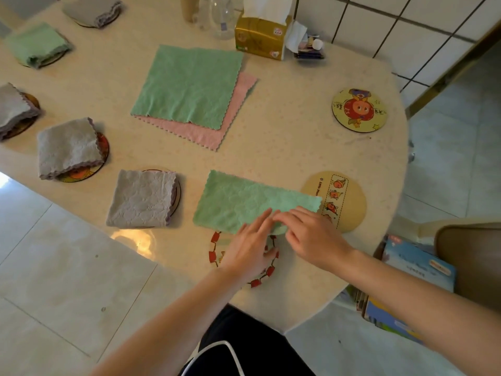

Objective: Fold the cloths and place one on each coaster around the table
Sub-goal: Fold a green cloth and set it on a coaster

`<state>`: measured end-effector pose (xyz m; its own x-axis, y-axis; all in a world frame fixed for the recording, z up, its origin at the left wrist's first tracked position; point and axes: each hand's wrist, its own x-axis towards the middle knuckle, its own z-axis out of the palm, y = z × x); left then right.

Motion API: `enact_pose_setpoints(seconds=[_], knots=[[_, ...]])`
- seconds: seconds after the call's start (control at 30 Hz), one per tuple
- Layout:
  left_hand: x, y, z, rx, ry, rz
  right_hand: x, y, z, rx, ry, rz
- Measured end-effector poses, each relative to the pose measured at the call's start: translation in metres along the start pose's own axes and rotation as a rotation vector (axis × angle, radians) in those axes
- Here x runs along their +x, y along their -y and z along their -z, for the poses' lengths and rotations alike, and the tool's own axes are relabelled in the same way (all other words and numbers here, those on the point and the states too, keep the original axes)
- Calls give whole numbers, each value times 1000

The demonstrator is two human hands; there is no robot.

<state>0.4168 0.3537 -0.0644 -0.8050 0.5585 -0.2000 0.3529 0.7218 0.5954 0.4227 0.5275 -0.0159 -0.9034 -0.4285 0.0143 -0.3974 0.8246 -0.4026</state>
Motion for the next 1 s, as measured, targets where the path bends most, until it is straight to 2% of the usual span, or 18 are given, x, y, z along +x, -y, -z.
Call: enact_pose_setpoints(seconds=[0.1,0.17,0.23,0.3,0.37,0.43,0.53,0.63,0.7,0.8,0.87,0.93,1.0], knots=[[6,-16,-1,-131,-35,62,-9,9,19,232,39,-73],[2,-13,4,-202,45,113,-16,-7,22,329,-10,-157],[-7,-5,11,-282,138,98,-21,-35,21,289,-60,-303],[-19,7,18,-333,175,61,-26,-59,13,164,65,-374],[-31,19,24,-346,212,4,-31,-64,-2,57,238,-260],[-41,31,25,-335,241,-54,-37,-56,-22,0,319,-19],[-54,44,27,-309,266,-89,-42,-45,-46,-2,316,246],[-63,55,30,-283,262,-33,-48,-40,-63,62,242,311],[-64,57,30,-324,217,81,-48,-37,-65,153,222,204],[-53,50,33,-479,68,374,-32,-28,-50,558,296,-175],[-40,44,39,-639,-51,535,-12,-22,-42,734,209,-404],[-26,39,45,-828,-169,650,11,-20,-42,737,68,-554],[-12,40,48,-916,-258,759,32,-19,-47,682,10,-641]])
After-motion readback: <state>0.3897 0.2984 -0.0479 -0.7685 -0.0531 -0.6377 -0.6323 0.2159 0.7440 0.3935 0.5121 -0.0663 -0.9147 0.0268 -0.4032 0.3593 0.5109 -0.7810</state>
